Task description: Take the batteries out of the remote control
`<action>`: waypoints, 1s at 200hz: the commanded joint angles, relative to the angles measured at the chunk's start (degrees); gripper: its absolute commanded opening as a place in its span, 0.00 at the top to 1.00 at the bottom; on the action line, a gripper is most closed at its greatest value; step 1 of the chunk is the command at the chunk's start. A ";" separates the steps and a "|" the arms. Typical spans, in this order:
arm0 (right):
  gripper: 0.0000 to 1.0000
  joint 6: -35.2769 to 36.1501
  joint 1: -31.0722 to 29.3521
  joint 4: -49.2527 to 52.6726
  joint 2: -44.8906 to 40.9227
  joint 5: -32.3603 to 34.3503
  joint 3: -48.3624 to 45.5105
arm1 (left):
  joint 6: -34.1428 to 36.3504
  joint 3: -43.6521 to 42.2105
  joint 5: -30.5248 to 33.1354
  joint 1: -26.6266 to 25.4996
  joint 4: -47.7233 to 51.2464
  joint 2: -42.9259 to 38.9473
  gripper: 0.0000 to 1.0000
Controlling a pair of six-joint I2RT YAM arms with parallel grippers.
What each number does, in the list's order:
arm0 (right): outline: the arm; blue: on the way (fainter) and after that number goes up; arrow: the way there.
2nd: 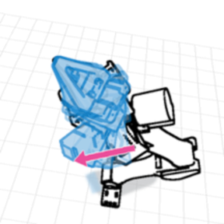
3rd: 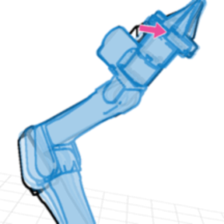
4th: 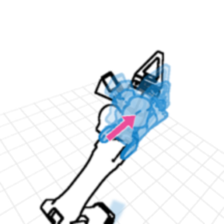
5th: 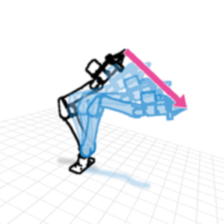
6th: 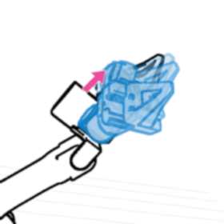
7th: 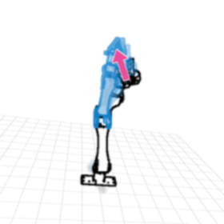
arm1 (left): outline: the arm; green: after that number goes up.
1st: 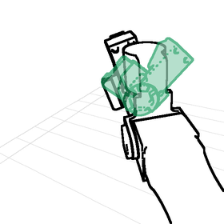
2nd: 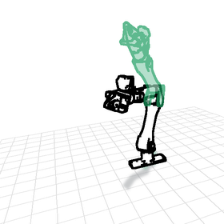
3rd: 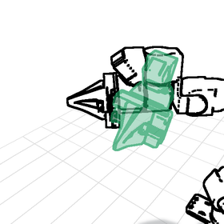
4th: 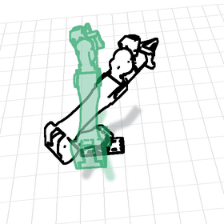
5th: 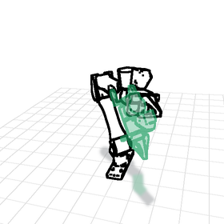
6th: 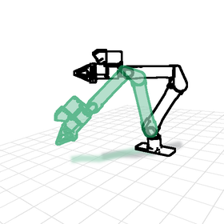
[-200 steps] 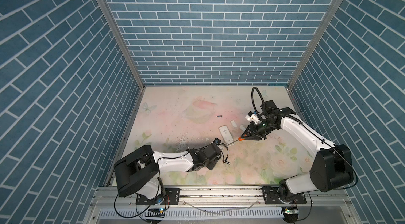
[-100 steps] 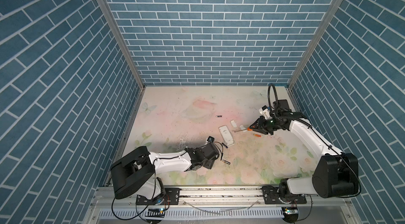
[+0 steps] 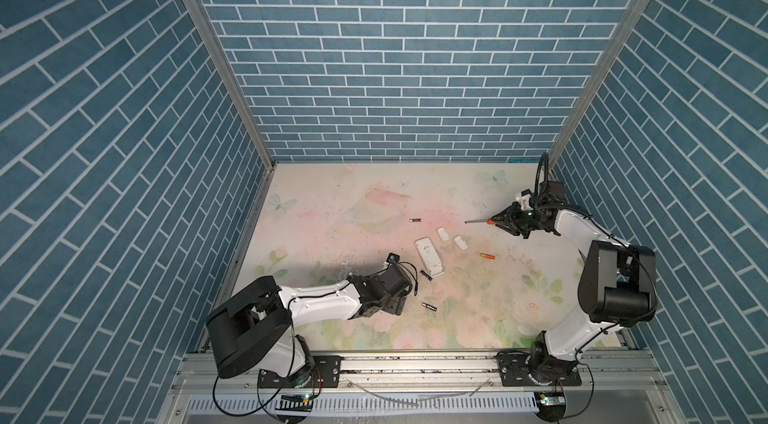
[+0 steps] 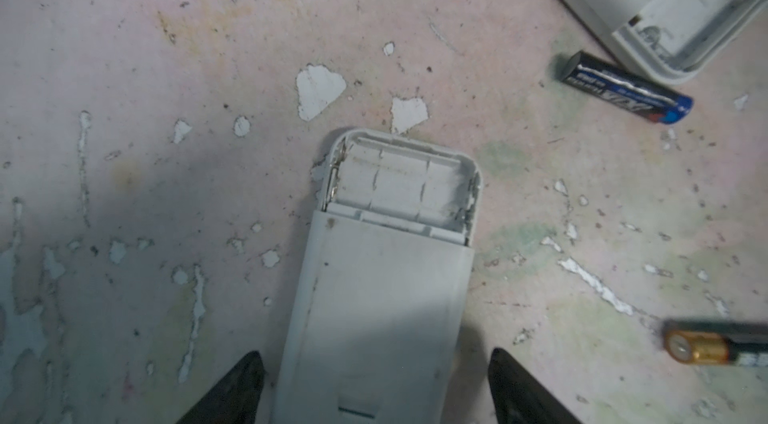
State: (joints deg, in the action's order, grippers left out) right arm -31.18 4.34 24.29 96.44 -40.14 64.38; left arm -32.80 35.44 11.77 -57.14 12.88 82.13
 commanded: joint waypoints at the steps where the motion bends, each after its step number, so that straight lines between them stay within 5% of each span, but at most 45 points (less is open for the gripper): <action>1: 1.00 2.89 0.82 -0.03 0.47 -2.07 3.86 | -0.43 -0.91 -0.96 0.88 -0.40 -1.42 0.02; 58: 0.94 4.34 3.01 -0.60 4.81 -2.99 4.35 | -0.61 0.35 0.64 0.99 2.99 -6.61 0.00; 131: 0.61 6.11 3.68 -0.41 6.08 -3.34 2.93 | 0.48 1.47 4.14 1.38 7.42 -14.01 0.00; 200: 0.55 6.52 5.30 -1.70 4.54 -1.89 -1.76 | 2.58 2.53 4.31 2.33 7.95 -15.59 0.00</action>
State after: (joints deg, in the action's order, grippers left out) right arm -26.57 8.82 23.07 102.06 -42.98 65.49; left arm -31.68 36.49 15.16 -55.51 19.42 67.75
